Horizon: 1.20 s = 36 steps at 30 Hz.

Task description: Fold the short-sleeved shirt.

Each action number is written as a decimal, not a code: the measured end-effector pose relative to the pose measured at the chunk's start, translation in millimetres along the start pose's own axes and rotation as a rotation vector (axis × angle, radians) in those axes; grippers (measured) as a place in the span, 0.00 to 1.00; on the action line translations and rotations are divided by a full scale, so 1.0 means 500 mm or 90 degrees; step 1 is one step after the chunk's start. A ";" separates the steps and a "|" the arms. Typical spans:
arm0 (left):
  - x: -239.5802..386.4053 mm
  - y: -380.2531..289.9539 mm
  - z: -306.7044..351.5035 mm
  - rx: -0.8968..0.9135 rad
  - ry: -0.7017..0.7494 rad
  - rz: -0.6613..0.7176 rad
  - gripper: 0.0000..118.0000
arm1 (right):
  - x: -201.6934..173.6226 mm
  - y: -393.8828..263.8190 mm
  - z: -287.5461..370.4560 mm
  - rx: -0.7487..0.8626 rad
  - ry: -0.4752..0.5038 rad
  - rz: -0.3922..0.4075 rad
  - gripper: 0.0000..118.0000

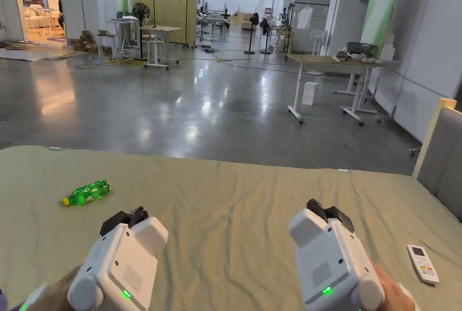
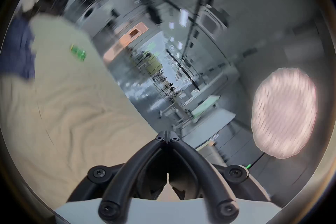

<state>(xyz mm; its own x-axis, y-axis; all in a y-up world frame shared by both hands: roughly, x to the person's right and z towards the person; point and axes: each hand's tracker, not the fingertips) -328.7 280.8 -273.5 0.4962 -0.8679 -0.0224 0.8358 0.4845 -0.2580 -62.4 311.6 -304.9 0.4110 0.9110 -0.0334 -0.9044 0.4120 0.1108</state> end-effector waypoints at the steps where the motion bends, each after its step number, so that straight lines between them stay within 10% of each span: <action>1: 0.003 -0.004 0.000 0.004 0.002 -0.024 0.06 | -0.008 -0.004 -0.001 0.004 -0.004 0.041 0.00; 7: -0.026 -0.018 -0.004 -0.025 -0.019 0.114 0.06 | -0.013 -0.025 0.001 -0.005 -0.010 0.041 0.00; 16: -0.073 -0.087 -0.029 -0.030 -0.061 0.722 0.06 | 0.046 -0.064 0.008 -0.122 0.010 -0.629 0.00; 19: -0.071 -0.086 -0.003 -0.025 -0.031 0.808 0.06 | 0.041 -0.067 0.022 -0.124 -0.021 -0.703 0.00; 36: -0.093 -0.167 0.041 -0.130 -0.125 0.669 0.06 | -0.020 -0.044 0.017 -0.108 0.038 -0.661 0.00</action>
<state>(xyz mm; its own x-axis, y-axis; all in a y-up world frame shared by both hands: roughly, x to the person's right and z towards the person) -416.7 283.2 -231.3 0.9845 0.0111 -0.1751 -0.0738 0.9317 -0.3557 -45.8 293.4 -298.7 0.9910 0.1068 -0.0809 -0.1174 0.9831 -0.1406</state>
